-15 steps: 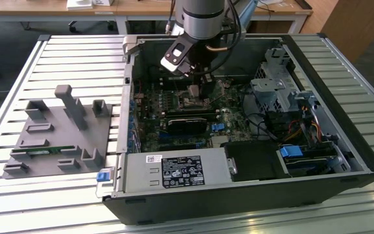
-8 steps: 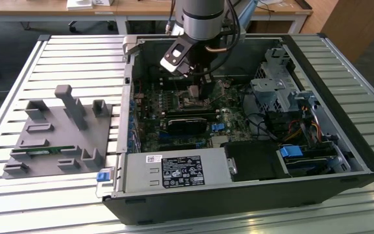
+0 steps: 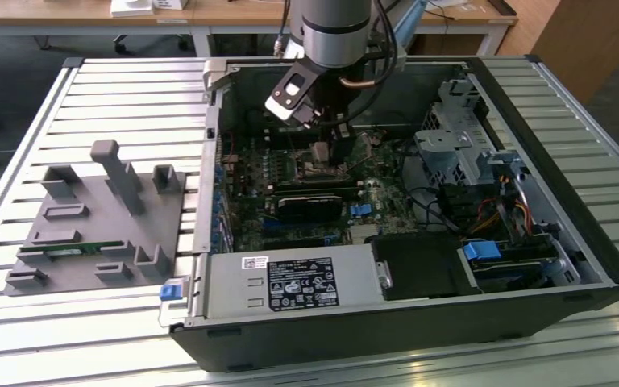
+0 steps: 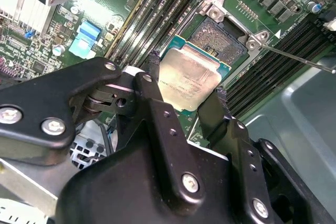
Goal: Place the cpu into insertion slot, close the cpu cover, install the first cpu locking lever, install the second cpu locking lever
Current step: 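Place the cpu into insertion slot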
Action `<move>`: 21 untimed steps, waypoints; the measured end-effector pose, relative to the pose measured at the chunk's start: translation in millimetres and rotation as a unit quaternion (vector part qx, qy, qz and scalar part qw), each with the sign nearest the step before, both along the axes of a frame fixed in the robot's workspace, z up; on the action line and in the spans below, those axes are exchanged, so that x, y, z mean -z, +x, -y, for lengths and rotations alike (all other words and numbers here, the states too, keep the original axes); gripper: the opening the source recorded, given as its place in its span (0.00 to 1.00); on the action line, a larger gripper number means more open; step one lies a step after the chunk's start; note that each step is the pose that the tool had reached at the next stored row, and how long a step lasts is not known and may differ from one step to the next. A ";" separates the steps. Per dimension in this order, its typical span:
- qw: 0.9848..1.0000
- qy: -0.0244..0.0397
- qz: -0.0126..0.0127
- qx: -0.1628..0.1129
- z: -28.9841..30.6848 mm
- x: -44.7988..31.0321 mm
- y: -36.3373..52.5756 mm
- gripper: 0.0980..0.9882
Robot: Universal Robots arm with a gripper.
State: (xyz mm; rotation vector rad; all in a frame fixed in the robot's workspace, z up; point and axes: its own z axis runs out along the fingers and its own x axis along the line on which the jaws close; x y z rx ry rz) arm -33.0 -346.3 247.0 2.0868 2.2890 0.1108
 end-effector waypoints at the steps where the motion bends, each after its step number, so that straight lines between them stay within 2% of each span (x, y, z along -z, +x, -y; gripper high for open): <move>1: 1.000 0.000 0.000 0.000 0.0 0.2 0.0 0.50; 21: 1.000 0.000 0.000 0.000 0.0 4.8 0.0 0.50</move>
